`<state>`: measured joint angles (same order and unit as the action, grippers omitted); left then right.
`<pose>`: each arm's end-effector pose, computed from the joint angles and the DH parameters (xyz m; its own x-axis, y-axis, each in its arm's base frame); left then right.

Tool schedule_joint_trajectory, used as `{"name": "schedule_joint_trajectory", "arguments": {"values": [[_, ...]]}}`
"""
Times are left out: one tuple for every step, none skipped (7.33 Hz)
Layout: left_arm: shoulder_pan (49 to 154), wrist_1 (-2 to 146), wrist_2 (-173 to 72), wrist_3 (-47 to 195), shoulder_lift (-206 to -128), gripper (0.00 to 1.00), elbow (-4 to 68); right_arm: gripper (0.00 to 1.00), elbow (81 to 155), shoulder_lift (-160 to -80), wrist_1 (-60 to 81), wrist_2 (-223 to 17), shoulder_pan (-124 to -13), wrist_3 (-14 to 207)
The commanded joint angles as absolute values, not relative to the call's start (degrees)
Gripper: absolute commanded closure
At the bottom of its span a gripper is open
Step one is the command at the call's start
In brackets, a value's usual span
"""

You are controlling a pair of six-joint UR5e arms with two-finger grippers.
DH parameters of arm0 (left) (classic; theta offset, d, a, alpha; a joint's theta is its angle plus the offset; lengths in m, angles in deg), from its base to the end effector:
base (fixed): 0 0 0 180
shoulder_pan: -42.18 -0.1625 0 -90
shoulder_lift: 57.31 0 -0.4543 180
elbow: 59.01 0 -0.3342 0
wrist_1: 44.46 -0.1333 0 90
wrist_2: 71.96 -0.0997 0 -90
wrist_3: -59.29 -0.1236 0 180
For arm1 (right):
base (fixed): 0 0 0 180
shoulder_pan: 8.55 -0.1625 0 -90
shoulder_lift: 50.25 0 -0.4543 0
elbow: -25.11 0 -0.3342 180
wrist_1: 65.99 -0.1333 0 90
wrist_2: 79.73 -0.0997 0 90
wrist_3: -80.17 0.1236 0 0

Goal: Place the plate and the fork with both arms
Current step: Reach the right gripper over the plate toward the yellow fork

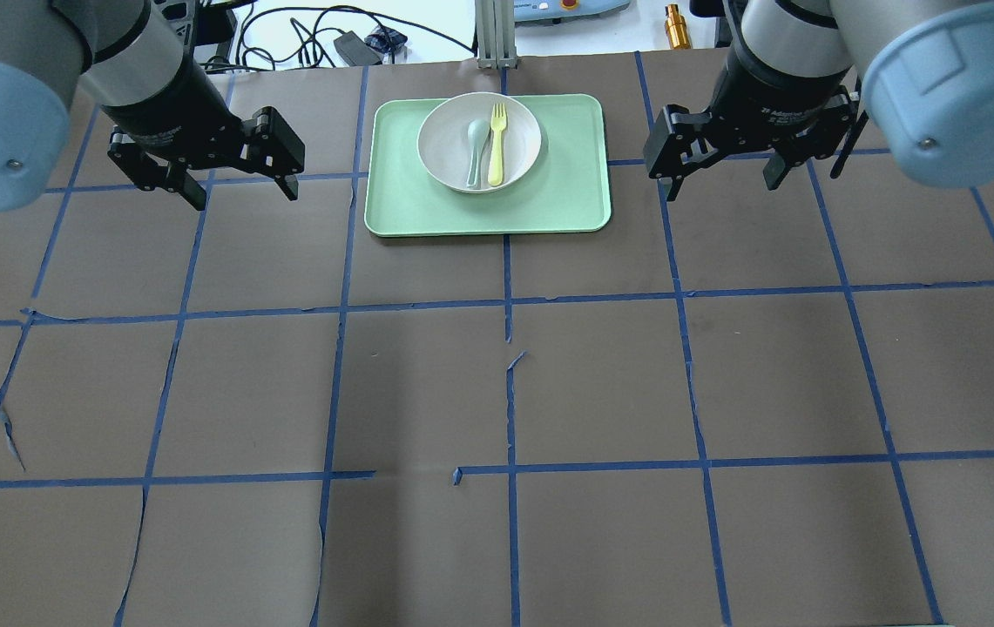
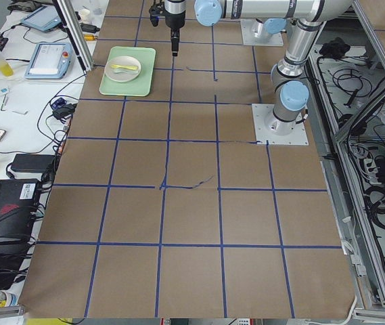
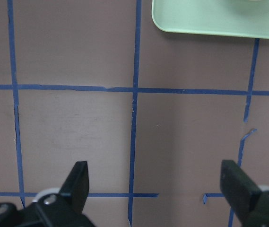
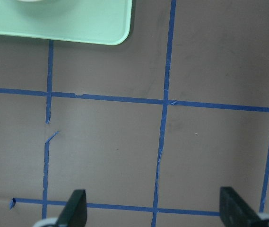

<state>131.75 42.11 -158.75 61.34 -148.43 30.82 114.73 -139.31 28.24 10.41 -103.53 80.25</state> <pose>-0.1369 -0.4490 0.4922 -0.9975 -0.0408 0.0575 -0.0432 0.9982 -0.0412 0.1715 -0.4358 0.4965 -0.9964 -0.0853 0.0023 -0.0852 0.9943 -0.0640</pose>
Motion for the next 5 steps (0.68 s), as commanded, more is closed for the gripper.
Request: {"name": "schedule_joint_trajectory", "arguments": {"values": [[131.8,42.7,-158.7,61.3,-147.9,0.00,30.9,0.00,114.1,-134.8,35.9,10.4,-104.2,81.7],[131.8,42.7,-158.7,61.3,-147.7,0.00,31.2,0.00,112.4,-130.9,38.1,11.1,-104.8,81.8],[131.8,42.6,-158.7,61.4,-147.7,0.00,31.3,0.00,108.5,-125.3,40.1,11.5,-105.1,82.3],[131.8,42.6,-158.7,61.4,-147.8,0.00,31.3,0.03,102.9,-119.1,40.7,11.3,-105.7,83.5],[131.8,42.6,-158.7,61.4,-147.8,0.00,31.3,0.02,97.2,-112.5,41.0,11.1,-107.2,83.9]]}}
